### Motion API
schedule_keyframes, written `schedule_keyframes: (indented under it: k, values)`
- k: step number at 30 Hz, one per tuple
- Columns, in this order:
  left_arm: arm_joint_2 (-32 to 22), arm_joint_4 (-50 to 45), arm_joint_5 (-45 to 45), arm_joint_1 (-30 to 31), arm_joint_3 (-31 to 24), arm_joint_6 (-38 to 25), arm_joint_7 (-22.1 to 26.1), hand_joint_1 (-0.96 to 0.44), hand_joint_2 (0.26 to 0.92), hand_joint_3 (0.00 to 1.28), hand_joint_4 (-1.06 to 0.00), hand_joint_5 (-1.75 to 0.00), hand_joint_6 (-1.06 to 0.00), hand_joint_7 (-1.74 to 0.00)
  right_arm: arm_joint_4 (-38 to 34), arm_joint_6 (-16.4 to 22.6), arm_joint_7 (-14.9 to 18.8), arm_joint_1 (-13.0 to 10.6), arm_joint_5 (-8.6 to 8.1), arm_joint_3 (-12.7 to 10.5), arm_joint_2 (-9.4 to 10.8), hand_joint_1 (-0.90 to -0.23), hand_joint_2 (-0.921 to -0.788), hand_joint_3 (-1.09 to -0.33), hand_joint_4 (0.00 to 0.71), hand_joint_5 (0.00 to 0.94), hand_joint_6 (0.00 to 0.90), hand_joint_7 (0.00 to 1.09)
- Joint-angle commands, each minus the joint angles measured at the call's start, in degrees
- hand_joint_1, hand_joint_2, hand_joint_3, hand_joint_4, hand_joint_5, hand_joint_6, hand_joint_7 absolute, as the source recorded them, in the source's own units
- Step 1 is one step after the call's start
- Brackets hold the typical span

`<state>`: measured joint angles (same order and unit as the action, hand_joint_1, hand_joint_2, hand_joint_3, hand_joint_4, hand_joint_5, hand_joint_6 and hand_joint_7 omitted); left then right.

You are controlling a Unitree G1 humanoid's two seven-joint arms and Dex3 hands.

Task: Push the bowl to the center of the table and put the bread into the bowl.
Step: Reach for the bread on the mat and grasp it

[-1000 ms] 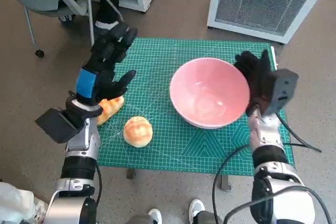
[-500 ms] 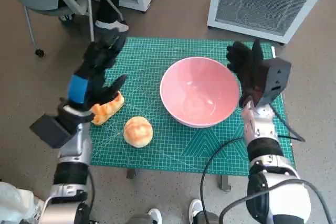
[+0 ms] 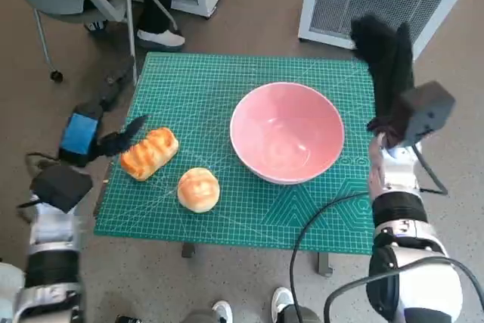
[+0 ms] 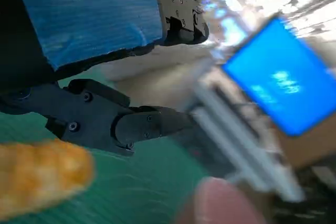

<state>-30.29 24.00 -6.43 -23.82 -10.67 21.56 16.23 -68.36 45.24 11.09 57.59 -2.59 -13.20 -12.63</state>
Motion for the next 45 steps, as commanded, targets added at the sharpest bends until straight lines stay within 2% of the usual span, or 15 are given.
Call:
schedule_keyframes:
  k: [1, 7, 11, 13, 17, 22, 26, 37, 45]
  values:
    - [-3.35, -4.42, -5.82, 0.73, 2.23, -8.26, -1.4, -0.48, 0.921, 0.33, -0.29, 0.0, -0.31, -0.08, 5.42, 10.07, 6.6, -3.6, -2.26, 1.46, 1.78, -0.626, -0.921, -0.816, 0.262, 0.009, 0.334, 0.02]
    - [-5.36, -7.29, -12.75, 0.45, 6.13, -18.54, -1.31, -0.49, 0.921, 0.3, -0.29, 0.0, -0.32, -0.06, 11.91, 18.46, 12.88, -6.55, -5.0, 4.2, 2.6, -0.62, -0.921, -0.809, 0.271, 0.01, 0.342, 0.02]
    - [-6.59, -8.5, -17.55, 0.18, 9.55, -24.22, -0.56, -0.51, 0.921, 0.27, -0.28, 0.0, -0.36, -0.06, 14.45, 22.09, 14.36, -7.85, -4.72, 5.94, 1.85, -0.617, -0.921, -0.811, 0.272, 0.009, 0.346, 0.03]
    - [-7.23, -8.78, -19.94, -0.11, 11.51, -26.68, 0.34, -0.51, 0.921, 0.26, -0.28, 0.0, -0.38, -0.06, 15.8, 23.32, 14.27, -8.6, -4.04, 6.57, 1.42, -0.618, -0.921, -0.812, 0.272, 0.008, 0.346, 0.03]
    - [-8.13, -8.84, -23.59, -0.97, 14.86, -30.61, 2.27, -0.53, 0.921, 0.24, -0.27, 0.0, -0.42, -0.05, 18.18, 24.59, 12.42, -9.74, -1.41, 7.35, 0.92, -0.625, -0.921, -0.814, 0.278, 0.01, 0.338, 0.02]
    - [-8.27, -6.68, -26.78, -3.09, 18.61, -33.74, 4.27, -0.57, 0.921, 0.21, -0.26, 0.0, -0.39, -0.02, 20.54, 24.34, 9.16, -10.88, 2.43, 7.57, 0.69, -0.629, -0.921, -0.813, 0.28, 0.009, 0.327, 0.02]
    - [-7.59, -4.61, -27.52, -4.86, 20.35, -35.09, 5.19, -0.59, 0.921, 0.2, -0.24, 0.0, -0.34, 0.0, 21.24, 23.91, 7.27, -11.28, 4.01, 7.9, 0.75, -0.624, -0.921, -0.813, 0.277, 0.007, 0.325, 0.02]
    - [-4.32, 3.73, -27.05, -10.26, 23.69, -36.4, 4.53, -0.59, 0.921, 0.2, -0.16, 0.0, -0.26, 0.0, 21.63, 23.4, 3.59, -11.79, 6.39, 9.1, 0.71, -0.618, -0.921, -0.805, 0.262, 0.0, 0.318, 0.02]
    - [-1.04, 14.36, -27.43, -15.11, 26.23, -35.46, 1.63, -0.59, 0.921, 0.2, -0.15, 0.0, -0.25, 0.0, 22.14, 22.93, 2.61, -12.23, 6.35, 10.0, 0.34, -0.628, -0.921, -0.803, 0.259, 0.0, 0.317, 0.02]
